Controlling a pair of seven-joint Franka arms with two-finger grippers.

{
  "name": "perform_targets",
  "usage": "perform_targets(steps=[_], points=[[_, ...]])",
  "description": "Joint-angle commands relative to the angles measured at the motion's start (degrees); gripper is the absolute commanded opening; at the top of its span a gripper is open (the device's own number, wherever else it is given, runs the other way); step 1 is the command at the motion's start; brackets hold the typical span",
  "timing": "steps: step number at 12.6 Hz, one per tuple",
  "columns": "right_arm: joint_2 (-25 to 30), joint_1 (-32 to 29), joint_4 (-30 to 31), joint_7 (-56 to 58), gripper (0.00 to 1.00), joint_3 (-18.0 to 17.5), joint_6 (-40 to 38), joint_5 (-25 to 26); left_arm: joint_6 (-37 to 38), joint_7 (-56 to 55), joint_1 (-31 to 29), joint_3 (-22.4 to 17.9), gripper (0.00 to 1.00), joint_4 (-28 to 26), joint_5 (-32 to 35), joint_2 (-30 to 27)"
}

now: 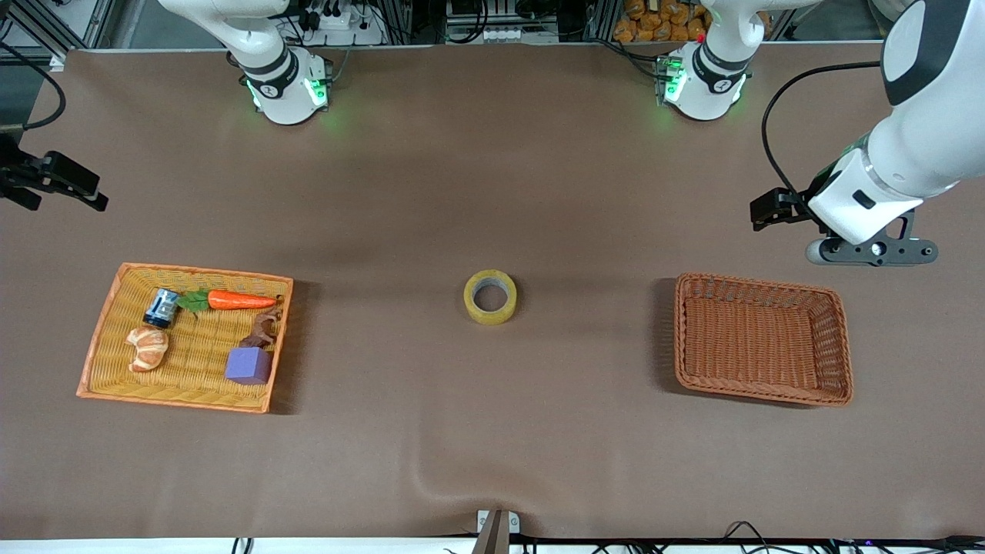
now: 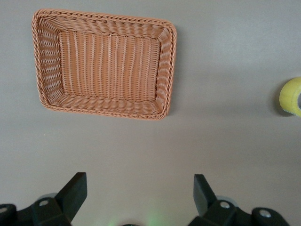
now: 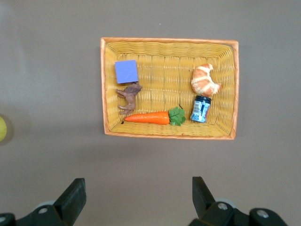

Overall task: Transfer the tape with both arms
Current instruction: 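Reach the left gripper down to the tape roll on the table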

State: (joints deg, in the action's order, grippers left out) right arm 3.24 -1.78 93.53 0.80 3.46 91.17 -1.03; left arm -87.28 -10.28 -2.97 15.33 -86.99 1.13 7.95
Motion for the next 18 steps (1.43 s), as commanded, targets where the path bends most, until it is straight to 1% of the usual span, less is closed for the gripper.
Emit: perform_targets(steps=[1, 2, 4, 6, 7, 9, 10, 12, 14, 16, 17, 18], points=[[0.36, -0.86, -0.10, -2.55, 1.00, 0.14, -1.00, -0.91, -0.79, -1.06, -0.12, 0.32, 1.00, -1.34, -2.35, 0.75], [0.36, -0.86, -0.10, -2.64, 1.00, 0.05, -1.08, -0.30, -1.14, -2.37, 0.59, 0.58, 1.00, -3.52, -3.41, 0.67], [0.36, -0.77, -0.10, -2.82, 1.00, -0.12, -1.00, -0.38, -4.90, -4.40, 1.29, 0.85, 1.00, -6.43, -4.99, 0.75], [0.36, -0.60, -0.71, -2.73, 1.00, -0.47, -4.49, -0.38, -10.25, -4.84, 4.00, 1.46, 1.00, -9.59, -5.26, 1.45], [-0.24, -0.33, -2.20, -2.73, 1.00, -0.47, -4.95, -0.29, -13.15, -6.93, 5.85, 1.46, 1.00, -11.00, -5.18, 2.15], [-1.39, 0.02, -2.74, -2.73, 1.00, -0.47, -4.78, -0.12, -16.07, -16.30, 11.02, 1.46, 1.00, -11.80, -4.13, 4.70], [-1.48, -0.07, -3.09, -2.73, 1.00, -0.30, -4.69, 0.15, -17.82, -19.92, 13.58, 1.46, 1.00, -12.41, -1.25, 5.14], [-2.27, -0.77, -3.18, -2.47, 1.00, -0.21, -3.64, 0.24, -21.16, -27.22, 17.36, 1.55, 1.00, -13.56, 0.36, 7.68], [-2.36, -0.25, -3.18, -2.47, 1.00, -0.21, -2.93, 0.15, -25.64, -34.34, 21.05, 1.64, 1.00, -12.95, -0.42, 11.28], [-3.06, 0.54, -3.26, -2.73, 1.00, -0.39, -1.89, 0.23, -31.96, -40.41, 25.45, 1.64, 1.00, -12.60, 0.36, 14.88], [-3.32, 1.42, -3.27, -2.73, 1.00, -0.39, -1.35, 0.24, -33.12, -41.05, 27.21, 1.55, 1.00, -9.98, 0.80, 18.12], [-3.33, 1.34, -3.27, -2.73, 1.00, -0.39, -1.35, 0.32, -33.22, -41.92, 28.01, 1.46, 1.00, -5.78, 0.89, 21.90]])
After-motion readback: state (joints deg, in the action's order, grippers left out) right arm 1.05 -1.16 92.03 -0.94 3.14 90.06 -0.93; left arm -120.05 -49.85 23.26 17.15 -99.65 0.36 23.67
